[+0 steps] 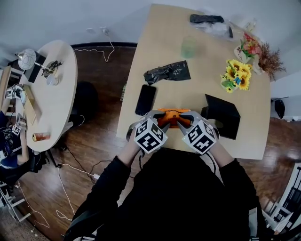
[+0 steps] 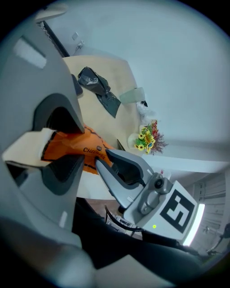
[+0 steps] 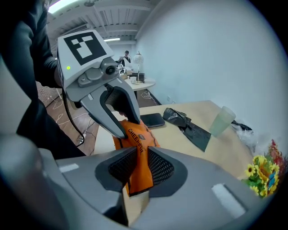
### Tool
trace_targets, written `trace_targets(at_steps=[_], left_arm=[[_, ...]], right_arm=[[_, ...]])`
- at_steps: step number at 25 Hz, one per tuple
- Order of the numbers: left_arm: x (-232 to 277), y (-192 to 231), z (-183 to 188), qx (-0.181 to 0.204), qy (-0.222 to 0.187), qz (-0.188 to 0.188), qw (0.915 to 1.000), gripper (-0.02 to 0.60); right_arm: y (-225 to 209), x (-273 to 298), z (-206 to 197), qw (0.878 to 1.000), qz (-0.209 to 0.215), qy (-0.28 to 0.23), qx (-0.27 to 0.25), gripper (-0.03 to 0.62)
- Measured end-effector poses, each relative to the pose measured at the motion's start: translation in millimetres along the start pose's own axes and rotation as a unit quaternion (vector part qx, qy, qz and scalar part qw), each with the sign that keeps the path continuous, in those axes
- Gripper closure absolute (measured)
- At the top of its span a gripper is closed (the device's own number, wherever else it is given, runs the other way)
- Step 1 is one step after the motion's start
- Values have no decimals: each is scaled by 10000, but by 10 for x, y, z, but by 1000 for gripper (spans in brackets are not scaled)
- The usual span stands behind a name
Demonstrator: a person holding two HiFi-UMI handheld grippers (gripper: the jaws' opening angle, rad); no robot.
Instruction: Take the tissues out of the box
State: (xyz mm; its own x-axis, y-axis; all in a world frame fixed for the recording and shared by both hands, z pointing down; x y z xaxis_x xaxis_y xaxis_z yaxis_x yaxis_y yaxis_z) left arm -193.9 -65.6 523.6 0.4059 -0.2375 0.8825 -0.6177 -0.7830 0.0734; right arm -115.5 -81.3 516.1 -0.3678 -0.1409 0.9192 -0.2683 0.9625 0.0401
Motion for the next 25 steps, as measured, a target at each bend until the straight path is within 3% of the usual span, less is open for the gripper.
trace_targets(at_steps=[10,19,25], left_arm=[[383,18,-61,116,385,-66,9992,449],[382,42,-93,-204,193,-221,9994,425],[80,45,-203,-731,-287,36,9969,399]], right_arm=[[-34,321,-161,9990,-19,426,-109,516],[-53,373,-191,9988,197,437,25,516],[-38,368,-197,9989,141,435,-132,513]])
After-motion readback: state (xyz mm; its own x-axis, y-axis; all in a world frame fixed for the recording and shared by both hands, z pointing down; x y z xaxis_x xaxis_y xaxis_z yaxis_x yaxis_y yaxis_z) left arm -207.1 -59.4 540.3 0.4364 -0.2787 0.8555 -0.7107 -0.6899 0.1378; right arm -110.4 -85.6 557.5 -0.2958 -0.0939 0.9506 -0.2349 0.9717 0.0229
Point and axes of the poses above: the fingertips, and each gripper's own axes: x forward along the fingers, y to its left, z out of its top, the point moved 5 cm from there along -x, backward along the fingers, and after that the axes turned 12 degrees about y, right-handed, at the moved point
